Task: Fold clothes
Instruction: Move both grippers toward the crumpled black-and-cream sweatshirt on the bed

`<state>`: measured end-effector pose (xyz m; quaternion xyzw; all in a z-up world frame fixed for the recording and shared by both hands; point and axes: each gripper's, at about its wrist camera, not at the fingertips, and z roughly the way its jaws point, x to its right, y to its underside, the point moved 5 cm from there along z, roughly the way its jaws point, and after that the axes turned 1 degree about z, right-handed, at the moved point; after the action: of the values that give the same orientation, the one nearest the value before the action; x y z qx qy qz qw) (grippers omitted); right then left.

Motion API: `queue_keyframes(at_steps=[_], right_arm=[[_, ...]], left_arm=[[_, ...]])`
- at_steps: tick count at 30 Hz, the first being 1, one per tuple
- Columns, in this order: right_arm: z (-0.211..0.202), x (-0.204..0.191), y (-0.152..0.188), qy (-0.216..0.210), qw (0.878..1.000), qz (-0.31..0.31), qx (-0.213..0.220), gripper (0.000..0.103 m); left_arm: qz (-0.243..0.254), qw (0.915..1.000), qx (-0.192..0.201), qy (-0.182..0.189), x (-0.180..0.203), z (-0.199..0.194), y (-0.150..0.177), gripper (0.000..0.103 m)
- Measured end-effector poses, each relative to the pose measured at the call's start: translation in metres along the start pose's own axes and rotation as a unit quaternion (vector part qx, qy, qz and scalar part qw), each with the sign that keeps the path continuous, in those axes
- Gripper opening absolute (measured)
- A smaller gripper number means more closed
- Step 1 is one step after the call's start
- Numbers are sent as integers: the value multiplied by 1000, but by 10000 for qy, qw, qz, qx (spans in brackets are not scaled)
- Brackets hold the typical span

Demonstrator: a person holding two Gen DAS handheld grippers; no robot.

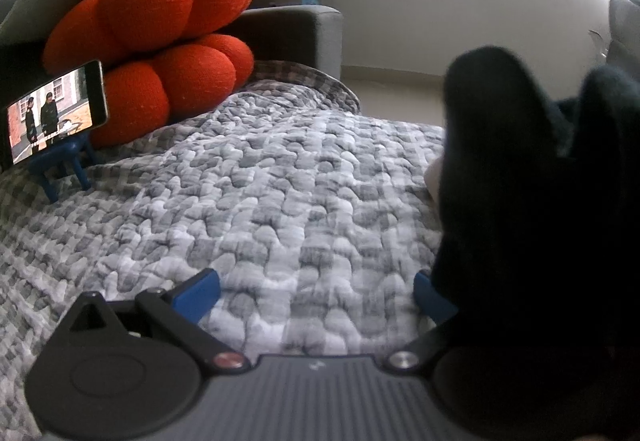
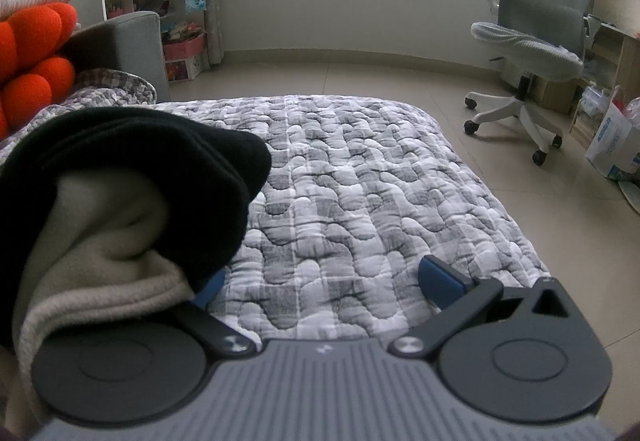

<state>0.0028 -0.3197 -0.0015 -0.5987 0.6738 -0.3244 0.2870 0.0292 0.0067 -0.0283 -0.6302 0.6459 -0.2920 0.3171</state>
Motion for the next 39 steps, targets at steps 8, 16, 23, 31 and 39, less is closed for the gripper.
queue_keyframes(at_steps=[8, 16, 23, 31, 39], right_arm=[[-11, -28, 9, 46, 9999, 67, 111, 103], [-49, -39, 40, 193, 9994, 164, -233, 103], [-81, -57, 39, -263, 9993, 77, -238, 103], [-113, -83, 15, -266, 9946, -998, 108, 103], [-149, -105, 3, -571, 9916, -1138, 228, 103]], left_arm=[[232, 9997, -111, 54, -17, -28, 13, 102], [173, 9998, -79, 46, -61, -87, 24, 102], [318, 9993, -157, 151, -66, -113, 18, 103], [342, 9994, -93, -12, -64, -147, 8, 103], [323, 9994, 119, -68, -66, -189, -6, 103]])
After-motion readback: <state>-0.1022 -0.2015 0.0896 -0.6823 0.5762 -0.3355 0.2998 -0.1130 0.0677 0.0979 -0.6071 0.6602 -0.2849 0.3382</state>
